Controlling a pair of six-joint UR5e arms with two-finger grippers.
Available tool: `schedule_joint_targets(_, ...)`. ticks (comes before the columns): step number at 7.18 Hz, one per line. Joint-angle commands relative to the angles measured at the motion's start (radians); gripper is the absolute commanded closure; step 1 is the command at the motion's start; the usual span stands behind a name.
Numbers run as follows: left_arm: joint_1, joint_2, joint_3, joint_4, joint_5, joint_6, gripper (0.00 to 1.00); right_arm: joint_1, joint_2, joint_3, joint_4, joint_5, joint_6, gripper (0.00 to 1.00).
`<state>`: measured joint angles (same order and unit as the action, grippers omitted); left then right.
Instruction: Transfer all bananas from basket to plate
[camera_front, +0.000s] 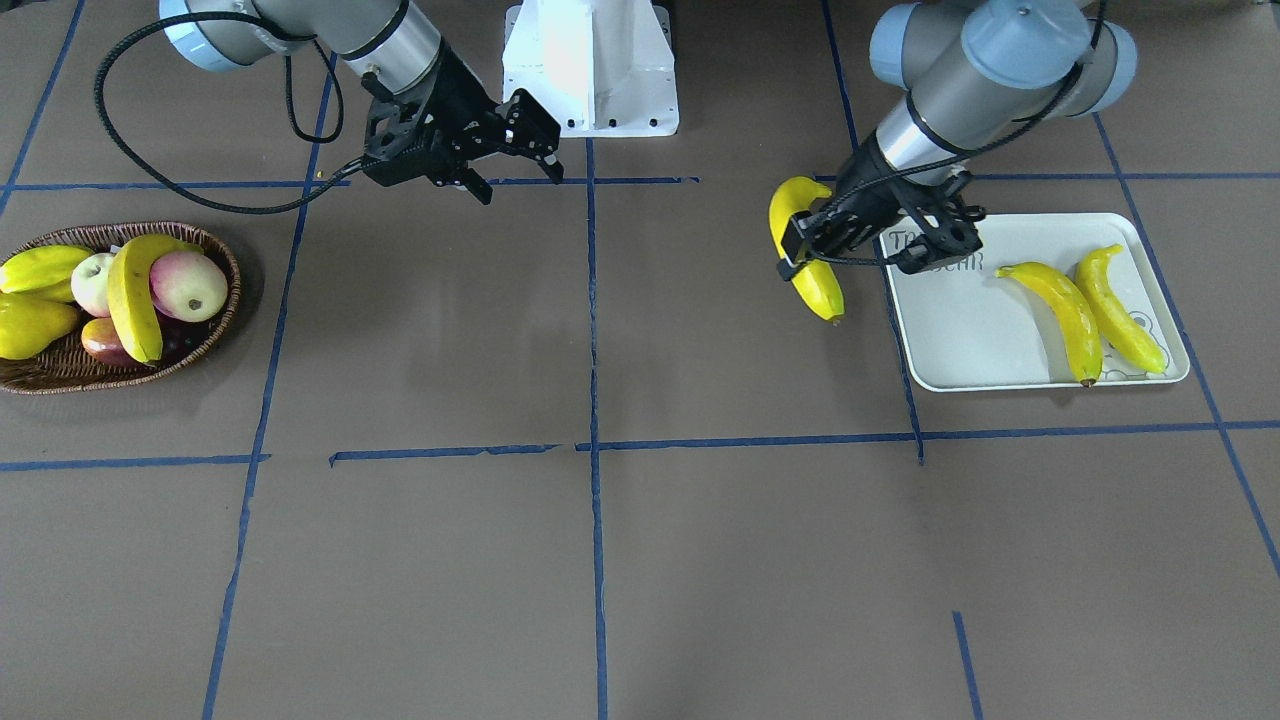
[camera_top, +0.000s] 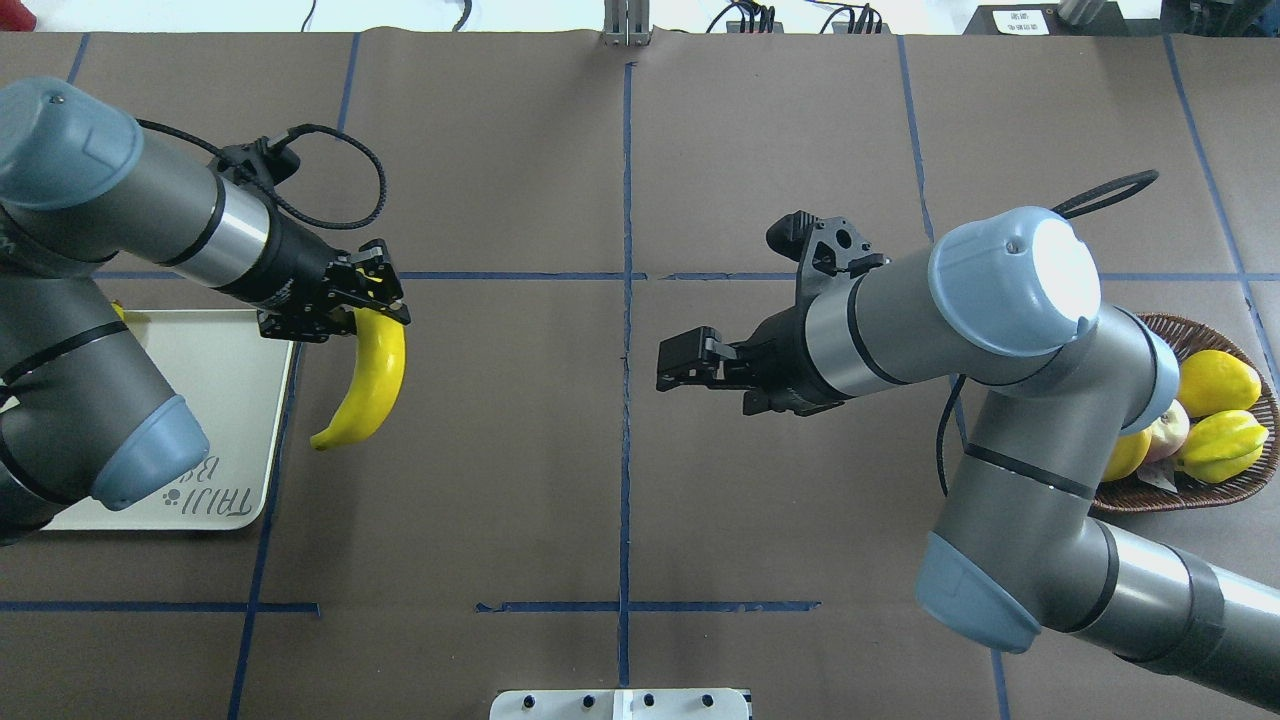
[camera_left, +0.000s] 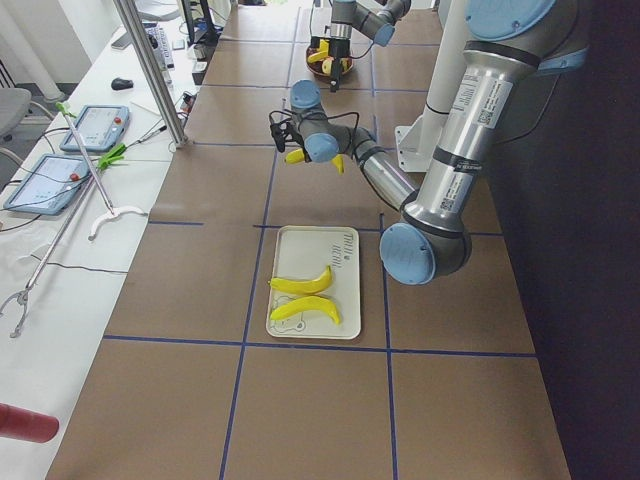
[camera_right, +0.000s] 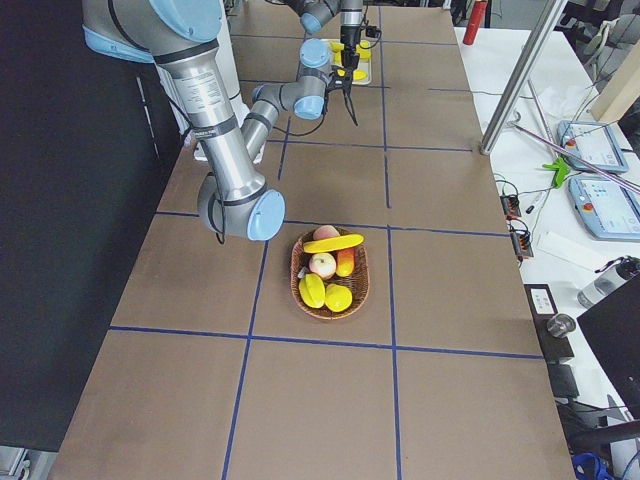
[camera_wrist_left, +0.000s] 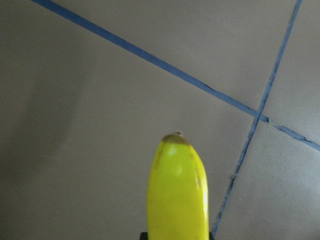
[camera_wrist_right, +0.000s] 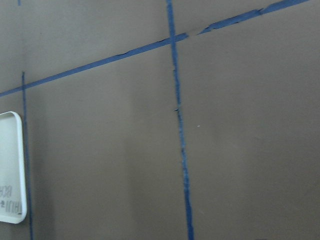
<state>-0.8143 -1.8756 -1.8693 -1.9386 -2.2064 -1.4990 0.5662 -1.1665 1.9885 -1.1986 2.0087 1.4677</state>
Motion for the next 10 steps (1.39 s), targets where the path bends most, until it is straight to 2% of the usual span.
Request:
schedule_joint_targets(1,-0.073,0.128,0.025,0.001,0.002,0.225,1.0,0.032,-0.076,0.013,-0.065,0.01,-0.099,0.0)
schedule_joint_targets(5,-0.092,0.243,0.126,0.0,0.16,0.518,1.0,0.06,-0.211,0.032,-0.079,0.01,-0.228,0.0)
schedule_joint_targets(6,-0.092,0.265,0.156,-0.005,0.169,0.587,1.0,0.06,-0.229,0.035,-0.079,0.008,-0.247,0.0)
schedule_joint_targets(7,-0.092,0.277,0.166,-0.005,0.178,0.632,0.84,0.058,-0.229,0.035,-0.081,0.007,-0.247,0.0)
schedule_joint_targets(8,-0.092,0.283,0.177,-0.006,0.185,0.635,0.58,0.055,-0.231,0.032,-0.081,0.007,-0.247,0.0)
schedule_joint_targets(9,-0.094,0.283,0.192,-0.009,0.189,0.676,0.21,0.05,-0.231,0.029,-0.081,0.005,-0.247,0.0)
schedule_joint_targets(10,-0.115,0.283,0.191,-0.008,0.188,0.719,0.01,0.05,-0.231,0.029,-0.081,0.005,-0.247,0.0)
